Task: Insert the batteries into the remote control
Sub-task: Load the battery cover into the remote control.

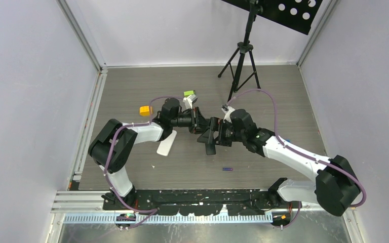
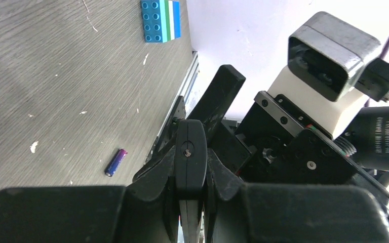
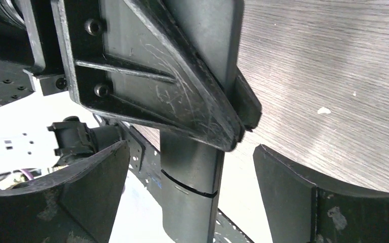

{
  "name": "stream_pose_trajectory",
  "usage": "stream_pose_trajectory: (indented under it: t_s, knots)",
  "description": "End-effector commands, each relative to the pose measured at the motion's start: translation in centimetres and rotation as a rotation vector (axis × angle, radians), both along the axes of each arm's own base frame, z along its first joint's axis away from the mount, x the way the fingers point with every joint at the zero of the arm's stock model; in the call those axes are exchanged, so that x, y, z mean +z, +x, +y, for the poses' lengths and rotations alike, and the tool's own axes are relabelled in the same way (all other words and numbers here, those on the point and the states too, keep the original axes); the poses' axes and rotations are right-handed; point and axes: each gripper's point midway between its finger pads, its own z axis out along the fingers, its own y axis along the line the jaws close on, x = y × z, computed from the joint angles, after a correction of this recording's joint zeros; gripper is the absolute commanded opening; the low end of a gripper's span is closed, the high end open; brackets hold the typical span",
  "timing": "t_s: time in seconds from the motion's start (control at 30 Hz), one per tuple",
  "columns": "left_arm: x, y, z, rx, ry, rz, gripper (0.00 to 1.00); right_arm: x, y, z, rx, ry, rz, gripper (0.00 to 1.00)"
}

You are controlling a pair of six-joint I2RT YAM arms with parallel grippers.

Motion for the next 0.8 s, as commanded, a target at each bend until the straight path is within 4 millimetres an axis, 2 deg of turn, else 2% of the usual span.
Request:
stream_pose_trajectory:
  t_s: [0.0,0.2,0.33,0.6,0.77]
  knots:
    - [4.6,0.9,-0.3,0.022,-0.103,-0.084,0.00,3.3,1.4,0.4,-0.119,0.185,-0.043,0.97]
    - [6.3,2.2,-0.7,0.073,-0.138,-0.087,0.00,6.7,2.1,-1.1,-0.270,0.349,-0.118,0.98]
    - [6.8,2.8,-0.8,0.109,-0.168,-0.067,0.00,8.0,2.3,-2.3,-0.363,0.442,-0.133,0.99]
    - [8.1,4.9,-0.4,0.304,-0.258,-0.023,0.00,7.1,3.0,-5.6,-0.586,0.572,-0.105,0.99]
    - [8.4,5.3,-0.5,0.350,-0.264,-0.020,0.00,7.6,3.2,-5.9,-0.611,0.614,-0.110,0.96]
